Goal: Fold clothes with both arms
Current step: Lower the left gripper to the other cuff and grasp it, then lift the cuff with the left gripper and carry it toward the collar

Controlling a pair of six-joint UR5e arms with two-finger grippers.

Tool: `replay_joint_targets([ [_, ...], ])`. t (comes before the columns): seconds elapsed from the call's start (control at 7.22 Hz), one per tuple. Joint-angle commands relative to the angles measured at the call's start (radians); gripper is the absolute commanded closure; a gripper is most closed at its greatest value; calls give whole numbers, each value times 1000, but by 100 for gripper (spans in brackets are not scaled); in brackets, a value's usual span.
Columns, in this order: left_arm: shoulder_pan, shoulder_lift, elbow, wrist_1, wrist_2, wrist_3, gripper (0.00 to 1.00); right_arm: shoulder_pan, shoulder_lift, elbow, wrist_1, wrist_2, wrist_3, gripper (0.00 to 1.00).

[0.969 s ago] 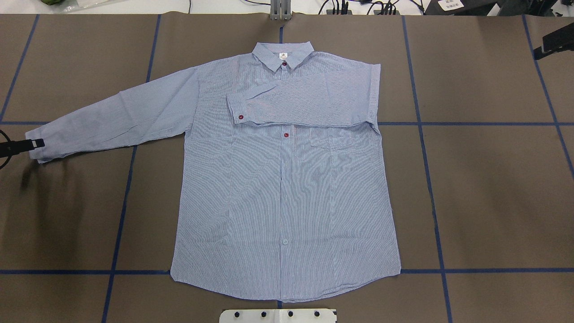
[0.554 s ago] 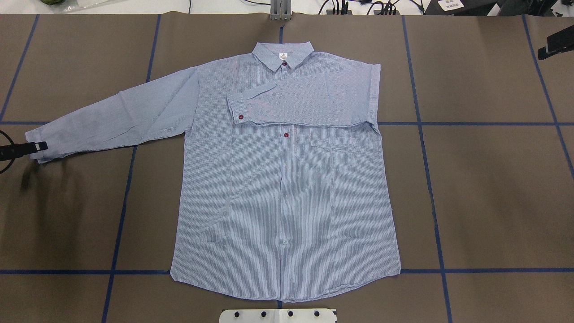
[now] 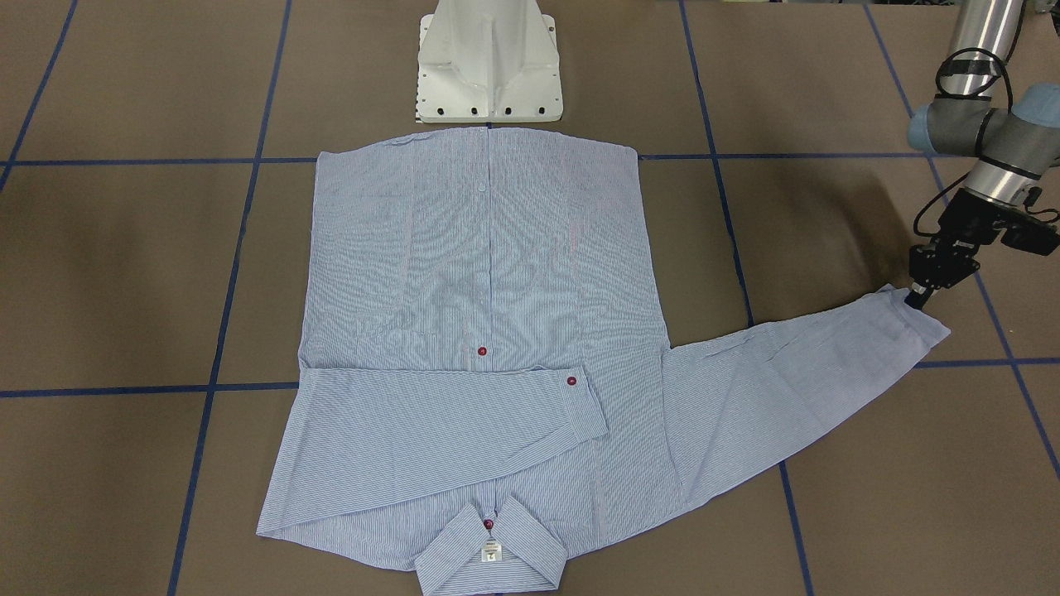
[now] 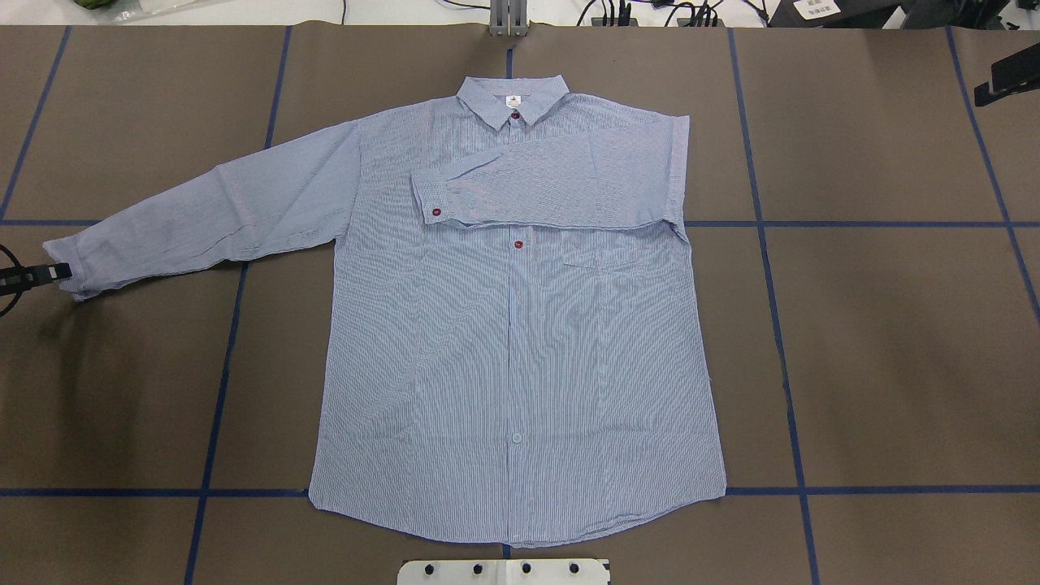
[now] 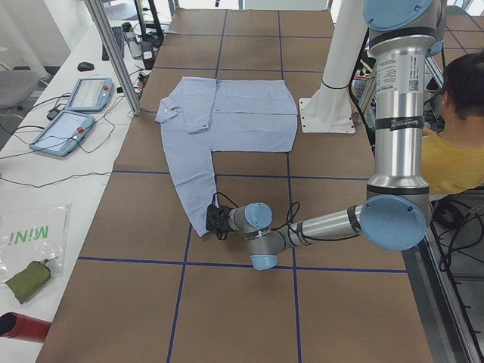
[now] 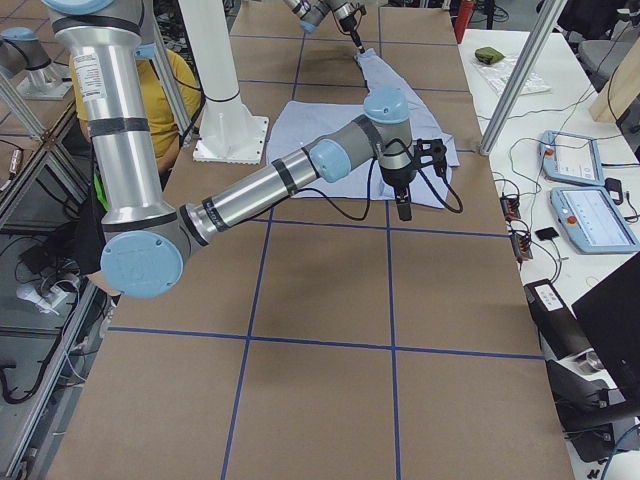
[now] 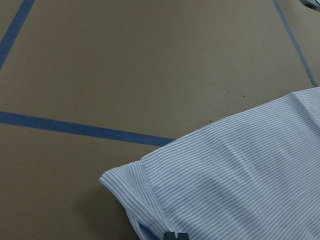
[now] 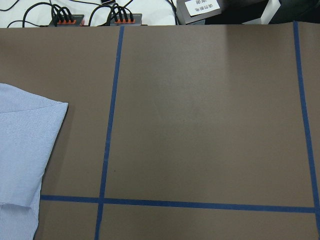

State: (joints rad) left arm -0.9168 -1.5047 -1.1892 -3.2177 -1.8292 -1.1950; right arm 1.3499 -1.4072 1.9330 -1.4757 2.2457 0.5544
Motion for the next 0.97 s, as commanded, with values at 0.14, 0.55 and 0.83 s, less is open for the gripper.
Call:
replay_joint_targets([
  [0.14, -13, 0, -100, 13, -71, 64, 100, 0, -3, 7, 0, -2, 1, 0],
  [0.55, -11, -93, -173, 3, -32, 288, 100, -2, -4, 9, 0, -2, 1, 0],
  [0.83, -7, -248, -197, 13, -42, 250, 100, 0, -7, 11, 0, -2, 1, 0],
])
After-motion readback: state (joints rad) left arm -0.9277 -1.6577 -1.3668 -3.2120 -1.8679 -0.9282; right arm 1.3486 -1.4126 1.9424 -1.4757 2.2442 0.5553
